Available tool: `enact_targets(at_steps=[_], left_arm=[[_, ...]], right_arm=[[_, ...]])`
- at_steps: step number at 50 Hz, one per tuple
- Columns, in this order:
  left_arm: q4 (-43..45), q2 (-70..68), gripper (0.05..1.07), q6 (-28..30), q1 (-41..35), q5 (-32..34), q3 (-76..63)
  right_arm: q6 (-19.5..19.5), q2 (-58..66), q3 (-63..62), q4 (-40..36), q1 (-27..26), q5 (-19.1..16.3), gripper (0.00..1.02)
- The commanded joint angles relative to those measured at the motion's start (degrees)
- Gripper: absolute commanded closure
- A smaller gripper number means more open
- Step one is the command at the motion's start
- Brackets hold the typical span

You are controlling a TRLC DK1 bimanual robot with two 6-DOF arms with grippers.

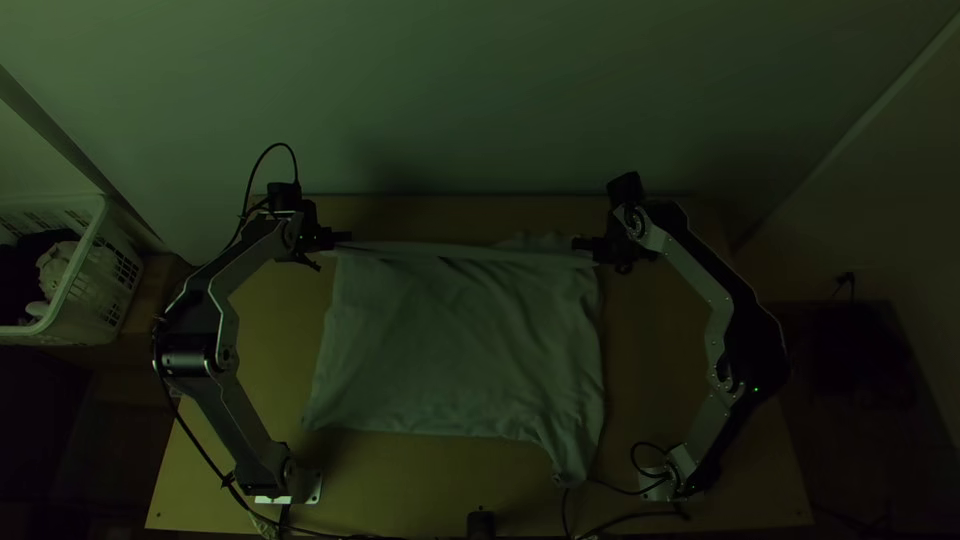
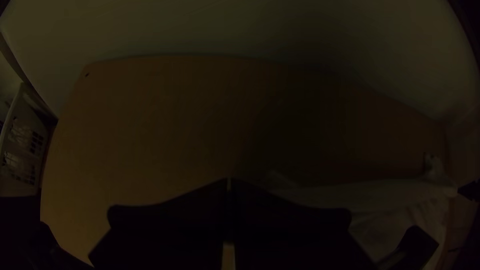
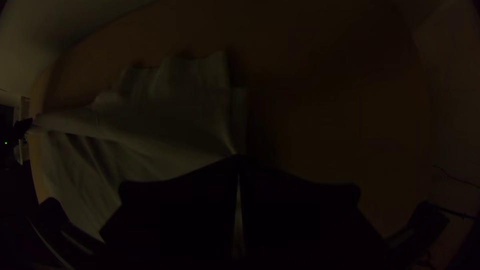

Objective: Fold the t-shirt

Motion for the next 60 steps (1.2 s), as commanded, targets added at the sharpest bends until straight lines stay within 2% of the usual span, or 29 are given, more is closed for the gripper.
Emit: enact_targets(at_steps=[1, 22, 31, 36, 38, 41, 44, 48, 50, 52, 54, 60], left_arm=[[1.15, -4.09, 1.05, 1.05, 0.79, -0.18, -3.51], [3.78, -10.06, 1.05, 1.05, 0.35, -0.01, -13.01], [5.81, -11.47, 1.05, 1.05, 0.09, -0.01, -18.46], [9.85, -12.96, 1.05, 0.96, -0.17, -0.01, -22.67], [11.17, -13.23, 1.03, 0.79, -0.35, -0.01, -23.82], [11.43, -13.14, 0.91, 0.35, -0.35, -0.01, -24.43], [11.43, -13.23, 0.73, -0.18, -0.35, -0.01, -24.61], [10.99, -13.58, 0.42, -0.97, -0.26, -0.01, -24.7], [10.2, -13.67, 0.27, -0.97, -0.17, -0.01, -24.34], [8.35, -13.75, 0.15, -0.97, -0.09, 0.08, -23.55], [6.6, -13.93, 0.11, -0.71, 0.0, 0.26, -22.67], [5.63, -17.36, 0.11, -0.53, 0.79, 1.93, -22.67]], right_arm=[[-0.26, -3.74, -3.88, -0.15, 0.57, 0.89, 1.0], [0.26, -11.3, -16.53, 1.17, 3.82, 0.89, 1.0], [0.35, -11.56, -21.98, 5.3, 4.0, 0.98, 1.0], [0.44, -11.21, -23.48, 6.97, 3.56, 0.98, 1.0], [0.44, -10.95, -23.74, 7.15, 3.3, 0.89, 1.0], [0.44, -10.51, -23.56, 7.24, 3.12, 0.98, 0.99], [0.44, -10.6, -23.65, 7.15, 3.03, 0.98, 0.89], [0.44, -11.92, -24.09, 6.8, 3.12, 0.98, 0.66], [0.44, -12.71, -24.18, 6.62, 3.21, 0.89, 0.6], [0.53, -13.76, -24.27, 6.45, 3.3, 0.89, 0.55], [0.53, -14.9, -24.35, 6.18, 3.38, 0.89, 0.48], [0.88, -18.86, -24.62, 4.25, 3.47, 0.89, 0.14]])
